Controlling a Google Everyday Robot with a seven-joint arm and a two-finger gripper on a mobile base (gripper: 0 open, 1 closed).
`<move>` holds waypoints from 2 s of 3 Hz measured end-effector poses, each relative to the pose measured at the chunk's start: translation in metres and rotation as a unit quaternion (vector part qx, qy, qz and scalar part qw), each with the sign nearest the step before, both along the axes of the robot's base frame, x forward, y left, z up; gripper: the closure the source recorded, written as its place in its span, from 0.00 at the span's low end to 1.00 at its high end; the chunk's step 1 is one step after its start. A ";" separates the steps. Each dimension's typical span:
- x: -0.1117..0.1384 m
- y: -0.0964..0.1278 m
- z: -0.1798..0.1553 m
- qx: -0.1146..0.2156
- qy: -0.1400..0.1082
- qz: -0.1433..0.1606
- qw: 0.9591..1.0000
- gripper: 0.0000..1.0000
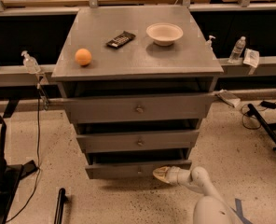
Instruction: Close bottom drawer
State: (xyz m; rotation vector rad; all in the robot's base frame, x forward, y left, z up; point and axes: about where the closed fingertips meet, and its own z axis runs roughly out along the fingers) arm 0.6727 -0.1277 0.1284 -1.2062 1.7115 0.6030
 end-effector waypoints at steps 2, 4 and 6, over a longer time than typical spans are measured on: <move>0.011 0.006 0.002 0.001 -0.003 -0.002 1.000 1.00; 0.028 0.012 0.004 0.000 -0.004 -0.010 1.000 1.00; 0.041 0.019 0.007 0.007 -0.002 -0.010 1.000 1.00</move>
Offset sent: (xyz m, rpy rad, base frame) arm 0.0886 0.0152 0.0008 -0.0027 -0.0285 -0.0597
